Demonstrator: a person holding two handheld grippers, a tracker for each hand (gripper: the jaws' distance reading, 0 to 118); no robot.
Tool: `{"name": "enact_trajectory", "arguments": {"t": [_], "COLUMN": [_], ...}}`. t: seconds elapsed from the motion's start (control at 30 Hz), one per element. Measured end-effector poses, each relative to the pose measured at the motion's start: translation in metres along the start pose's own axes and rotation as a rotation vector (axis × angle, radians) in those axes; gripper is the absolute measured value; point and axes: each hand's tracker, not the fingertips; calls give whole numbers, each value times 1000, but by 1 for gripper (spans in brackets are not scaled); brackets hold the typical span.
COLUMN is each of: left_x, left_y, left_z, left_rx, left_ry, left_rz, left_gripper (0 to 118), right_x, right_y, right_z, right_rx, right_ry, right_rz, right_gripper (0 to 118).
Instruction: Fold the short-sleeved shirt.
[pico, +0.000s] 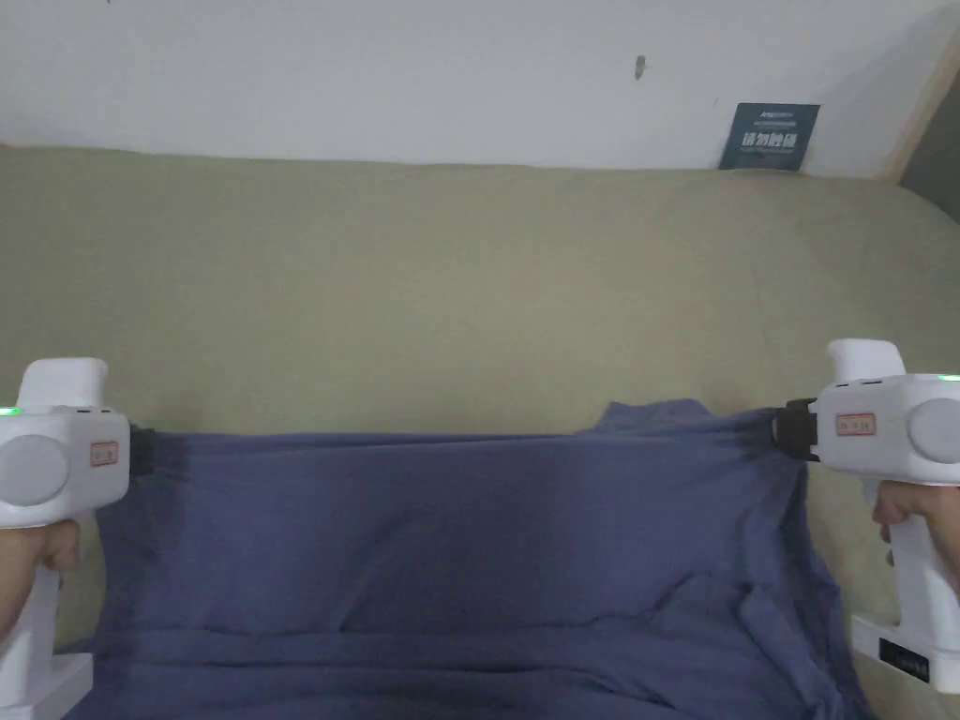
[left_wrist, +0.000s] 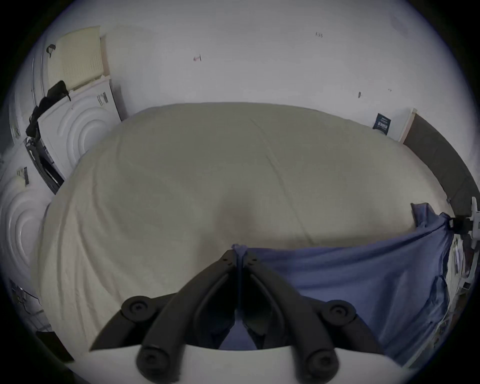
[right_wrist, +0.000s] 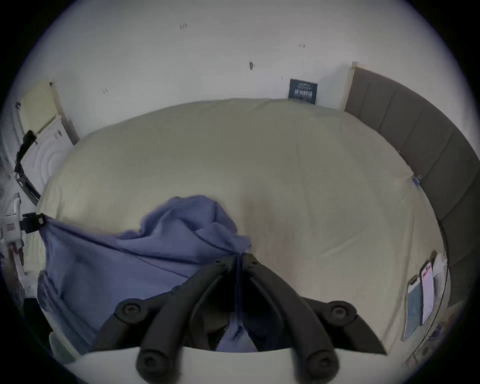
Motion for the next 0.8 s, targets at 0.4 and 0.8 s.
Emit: {"name": "enact_trajectory", "arguments": {"t": [0.4,0.8], "left_x": [-27,-35], "left_y": [-80,-173], "left_z": [103,109], "left_rx": [70,-26], "left_ry": [-44,-61], "left_rz": [3,29], "left_gripper": [4,4], "right_x": [-5,2], "right_y": [-89,-193], "right_z": [122,132], "right_rx": [113,34], "right_ry": [33,30], "right_rz": [14,-19], "right_gripper": [8,8]}}
